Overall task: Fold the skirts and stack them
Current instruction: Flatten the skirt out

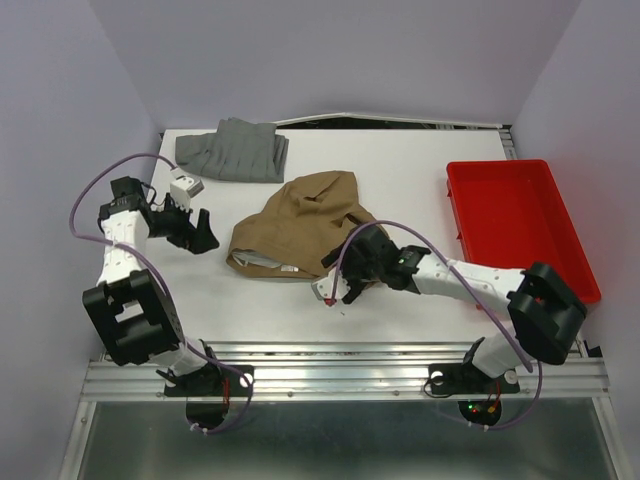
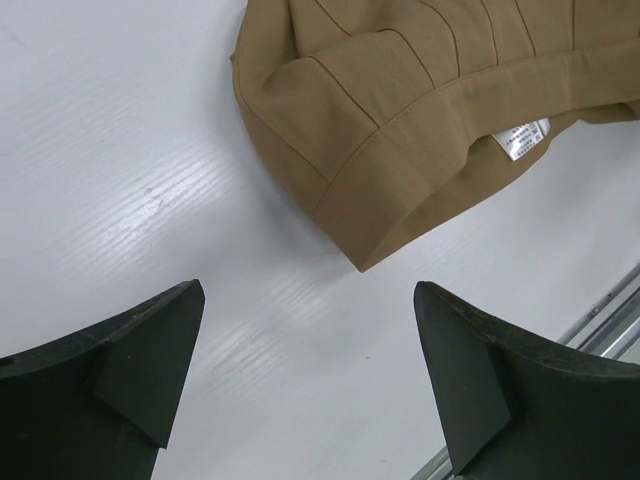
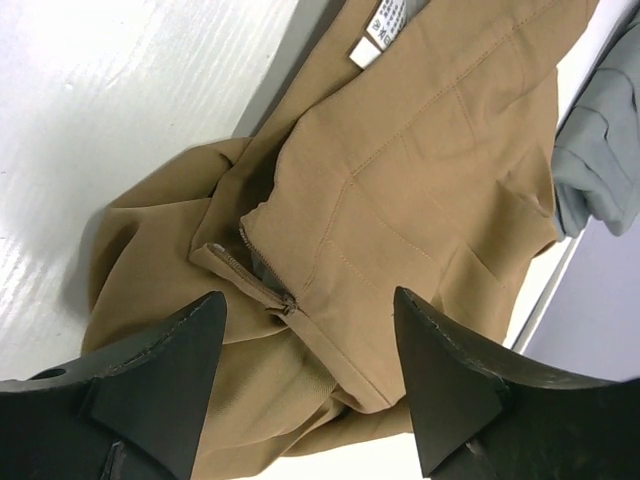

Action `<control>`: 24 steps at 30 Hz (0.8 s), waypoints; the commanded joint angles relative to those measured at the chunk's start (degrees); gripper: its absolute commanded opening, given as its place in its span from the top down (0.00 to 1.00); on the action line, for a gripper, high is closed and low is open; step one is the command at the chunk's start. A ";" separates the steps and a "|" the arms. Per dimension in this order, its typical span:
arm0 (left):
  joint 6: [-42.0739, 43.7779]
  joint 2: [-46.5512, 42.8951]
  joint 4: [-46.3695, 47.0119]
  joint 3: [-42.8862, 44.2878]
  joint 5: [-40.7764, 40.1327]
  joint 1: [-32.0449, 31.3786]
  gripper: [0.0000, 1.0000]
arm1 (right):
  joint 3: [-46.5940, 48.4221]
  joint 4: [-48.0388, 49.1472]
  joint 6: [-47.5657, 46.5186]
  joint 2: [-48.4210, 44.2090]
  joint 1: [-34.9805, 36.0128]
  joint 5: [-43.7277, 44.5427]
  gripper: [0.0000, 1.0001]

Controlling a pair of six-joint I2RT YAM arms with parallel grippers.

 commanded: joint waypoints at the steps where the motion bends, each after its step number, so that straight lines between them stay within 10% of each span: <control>1: 3.73 -4.30 4.22 -3.14 -1.29 0.30 0.02 | -0.05 4.05 -5.52 2.04 0.04 -0.65 0.28; 6: 11.97 -8.53 8.63 -9.21 -2.08 1.88 0.02 | 1.80 5.29 -7.89 6.26 0.04 -0.74 0.39; 12: 42.07 -8.35 2.83 -13.60 -5.24 6.70 0.02 | 4.52 5.20 -0.55 8.02 0.04 -1.88 0.98; 24: 74.67 -10.81 11.84 -27.14 -3.33 6.46 0.08 | 13.66 3.53 16.43 3.18 -2.68 -1.44 0.99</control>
